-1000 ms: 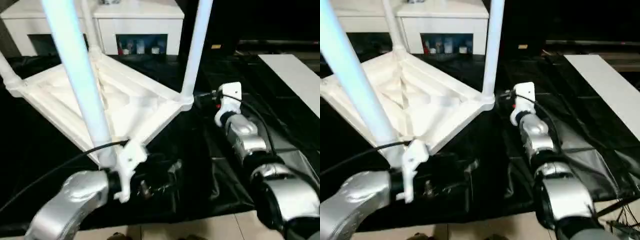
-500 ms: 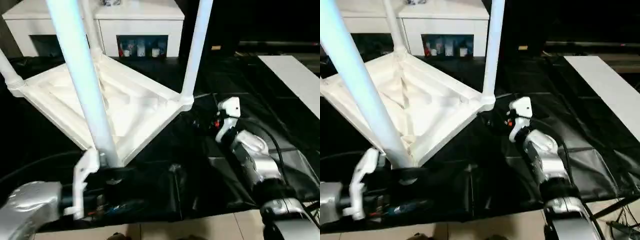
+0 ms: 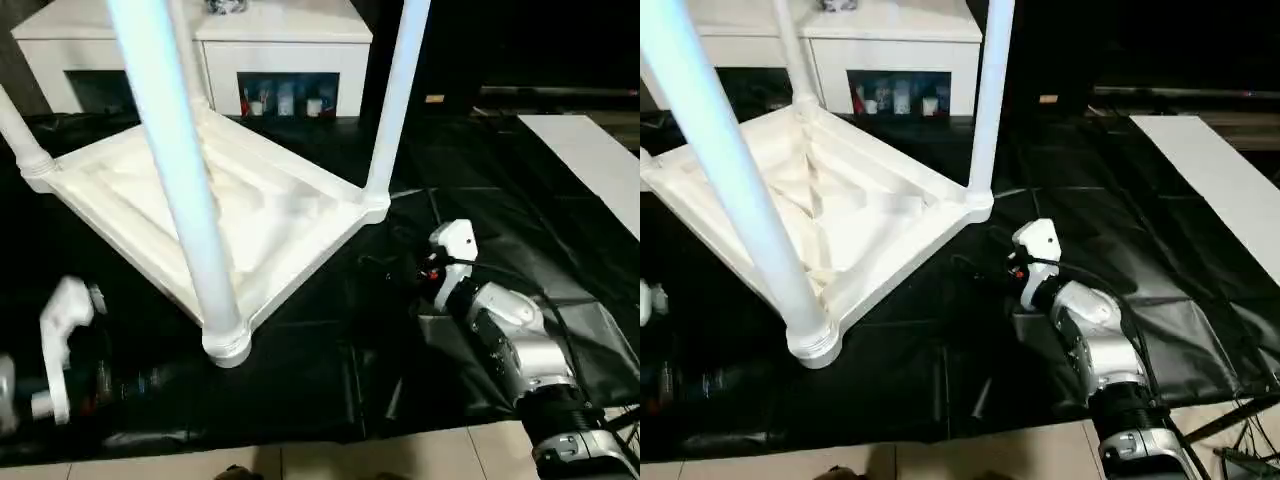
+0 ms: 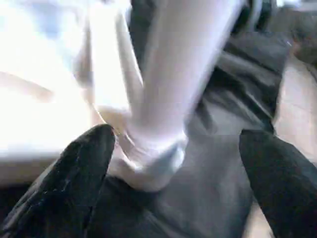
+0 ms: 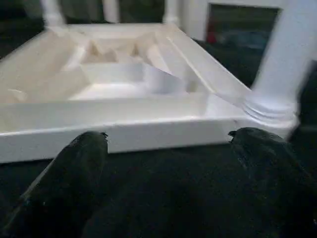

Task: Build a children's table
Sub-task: Rotate table base

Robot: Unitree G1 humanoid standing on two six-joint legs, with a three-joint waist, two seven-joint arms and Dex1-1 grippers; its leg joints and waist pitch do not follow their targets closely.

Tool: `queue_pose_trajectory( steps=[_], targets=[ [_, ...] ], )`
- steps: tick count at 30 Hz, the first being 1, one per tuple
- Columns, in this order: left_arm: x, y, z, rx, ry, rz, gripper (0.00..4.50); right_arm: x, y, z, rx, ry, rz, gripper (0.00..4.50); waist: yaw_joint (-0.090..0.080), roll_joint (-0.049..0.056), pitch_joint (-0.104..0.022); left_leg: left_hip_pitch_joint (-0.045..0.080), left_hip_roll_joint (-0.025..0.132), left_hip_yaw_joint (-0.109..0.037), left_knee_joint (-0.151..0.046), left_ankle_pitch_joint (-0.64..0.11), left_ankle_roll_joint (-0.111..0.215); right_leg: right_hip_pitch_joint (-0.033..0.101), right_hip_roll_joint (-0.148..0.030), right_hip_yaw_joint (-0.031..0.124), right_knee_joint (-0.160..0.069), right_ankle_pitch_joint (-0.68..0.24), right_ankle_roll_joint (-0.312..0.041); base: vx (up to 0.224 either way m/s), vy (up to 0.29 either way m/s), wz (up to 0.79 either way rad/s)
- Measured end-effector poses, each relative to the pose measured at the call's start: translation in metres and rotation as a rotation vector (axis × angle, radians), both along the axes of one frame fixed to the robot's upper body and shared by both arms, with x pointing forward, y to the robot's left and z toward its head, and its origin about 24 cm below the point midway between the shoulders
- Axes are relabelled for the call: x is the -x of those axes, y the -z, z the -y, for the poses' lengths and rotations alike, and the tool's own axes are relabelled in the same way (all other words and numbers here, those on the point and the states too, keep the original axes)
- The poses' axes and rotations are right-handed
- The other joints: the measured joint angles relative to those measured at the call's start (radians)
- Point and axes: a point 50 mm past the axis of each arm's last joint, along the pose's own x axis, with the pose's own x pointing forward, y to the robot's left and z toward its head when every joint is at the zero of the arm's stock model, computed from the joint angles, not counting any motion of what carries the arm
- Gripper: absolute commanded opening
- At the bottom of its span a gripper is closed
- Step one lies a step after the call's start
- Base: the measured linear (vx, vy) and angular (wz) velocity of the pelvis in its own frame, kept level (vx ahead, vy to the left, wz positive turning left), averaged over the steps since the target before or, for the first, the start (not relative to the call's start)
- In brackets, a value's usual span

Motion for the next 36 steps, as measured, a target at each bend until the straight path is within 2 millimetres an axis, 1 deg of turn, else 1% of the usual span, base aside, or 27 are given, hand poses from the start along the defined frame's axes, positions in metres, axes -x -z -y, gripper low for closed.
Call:
queue_pose_trajectory(
  steps=[3,6,8,9,11,13,15,17,19,20,21,22,24,26,29,33,36],
  targets=[
    [-0.008,-0.003,0.012,0.06,0.013,0.064,4.47,-0.001,0.002,0.0,0.019,0.032,-0.009,4.5,-0.002,0.0,0.0,0.001,0.0,0.0,0.0,0.0,0.0,0.0,0.0,0.0,0.001,0.0,-0.001,0.0,0.0,0.0],
    [-0.012,-0.003,0.024,0.099,0.042,0.082,4.47,-0.002,0.004,-0.002,0.042,0.061,-0.015,4.5,-0.002,0.0,0.0,0.002,0.0,0.0,0.0,0.0,0.0,0.0,0.0,0.0,0.002,0.001,-0.001,0.0,0.0,0.0],
    [-0.015,-0.003,0.037,0.134,0.075,0.098,4.47,-0.004,0.012,-0.002,0.081,0.115,-0.04,4.5,-0.001,0.0,0.0,0.002,0.0,0.0,-0.001,0.0,0.0,0.0,0.0,-0.001,0.002,0.001,-0.002,0.0,0.0,0.0],
    [-0.017,-0.004,0.042,0.148,0.088,0.105,4.47,-0.005,0.015,-0.004,0.098,0.135,-0.053,4.5,-0.002,0.0,0.0,0.002,0.0,0.0,-0.001,0.0,0.0,0.0,0.0,0.0,0.002,0.002,-0.004,0.0,0.0,0.0],
    [-0.02,-0.003,0.05,0.166,0.107,0.103,4.47,-0.007,0.019,-0.007,0.113,0.172,-0.065,4.5,-0.001,0.0,0.0,0.002,0.0,0.0,-0.001,0.0,0.0,0.0,0.0,0.0,0.002,0.003,-0.004,0.0,0.0,0.0],
    [-0.027,-0.004,0.067,0.208,0.126,0.12,4.47,-0.009,0.023,-0.01,0.127,0.207,-0.078,4.5,0.003,0.0,0.0,0.002,0.0,0.001,0.0,0.0,0.0,0.001,0.0,0.0,0.002,0.003,-0.004,0.0,0.0,0.0],
    [-0.032,-0.006,0.081,0.228,0.158,0.132,4.47,-0.013,0.021,-0.019,0.12,0.212,-0.076,4.5,-0.001,0.0,0.0,0.002,0.0,0.001,0.0,0.0,0.0,0.001,0.0,0.001,0.002,0.003,-0.005,0.0,0.0,0.0],
    [-0.039,-0.009,0.1,0.269,0.192,0.158,4.47,-0.016,0.021,-0.023,0.124,0.222,-0.085,4.5,0.002,0.0,0.0,0.002,0.0,0.001,0.0,0.0,0.0,0.001,-0.001,0.0,0.002,0.003,-0.005,0.0,0.0,0.0],
    [-0.043,-0.012,0.12,0.284,0.239,0.173,4.47,-0.019,0.02,-0.034,0.121,0.205,-0.086,4.5,0.0,0.0,0.0,0.001,0.0,0.001,0.0,0.0,0.0,0.0,-0.001,0.0,0.002,0.003,-0.005,0.0,0.0,0.0],
    [-0.044,-0.012,0.129,0.291,0.256,0.176,4.47,-0.02,0.02,-0.036,0.12,0.199,-0.088,4.5,0.001,0.0,0.0,0.001,0.0,0.001,0.0,0.0,0.0,0.0,-0.001,0.001,0.002,0.003,-0.005,0.0,0.0,0.0],
    [-0.048,-0.012,0.143,0.297,0.271,0.188,4.47,-0.021,0.022,-0.037,0.128,0.197,-0.098,4.5,0.003,0.0,0.0,0.0,0.0,0.001,0.0,0.0,0.0,0.0,-0.001,0.0,0.002,0.002,-0.004,0.0,0.0,0.0],
    [-0.051,-0.013,0.152,0.298,0.275,0.201,4.47,-0.022,0.021,-0.039,0.131,0.196,-0.1,4.5,0.004,0.0,0.0,-0.001,0.0,0.001,0.0,0.0,0.0,0.0,-0.001,0.0,0.002,0.002,-0.004,0.0,0.0,0.0],
    [-0.061,-0.011,0.165,0.275,0.248,0.222,4.47,-0.023,0.022,-0.039,0.13,0.202,-0.105,4.5,0.0,-0.001,0.0,-0.001,0.0,0.001,0.0,0.0,0.0,0.0,-0.001,0.0,0.001,0.003,-0.004,0.0,0.0,0.0],
    [-0.07,-0.009,0.173,0.241,0.215,0.244,4.47,-0.022,0.024,-0.041,0.124,0.2,-0.117,4.5,-0.005,0.0,0.0,-0.001,0.0,0.001,0.0,0.0,0.0,-0.001,-0.001,0.0,0.001,0.003,-0.004,0.0,0.0,0.0],
    [-0.08,-0.005,0.18,0.186,0.166,0.263,4.47,-0.022,0.025,-0.042,0.122,0.196,-0.123,4.5,-0.009,0.0,0.0,-0.001,0.001,0.001,0.0,0.0,0.0,-0.001,0.0,-0.001,0.002,0.003,-0.004,0.0,0.0,0.0],
    [-0.096,0.001,0.184,0.091,0.098,0.298,4.47,-0.021,0.028,-0.042,0.119,0.19,-0.133,4.5,-0.004,0.0,0.0,-0.002,0.001,0.001,0.0,0.0,0.0,-0.001,0.0,-0.001,0.002,0.003,-0.004,0.0,0.0,0.0],
    [-0.109,-0.001,0.192,0.042,0.05,0.35,4.47,-0.02,0.028,-0.044,0.11,0.16,-0.138,4.5,-0.003,0.0,0.0,-0.003,0.001,0.001,0.002,0.0,0.0,-0.001,0.0,-0.001,0.002,0.004,-0.006,0.0,0.0,0.0]
  ],
)
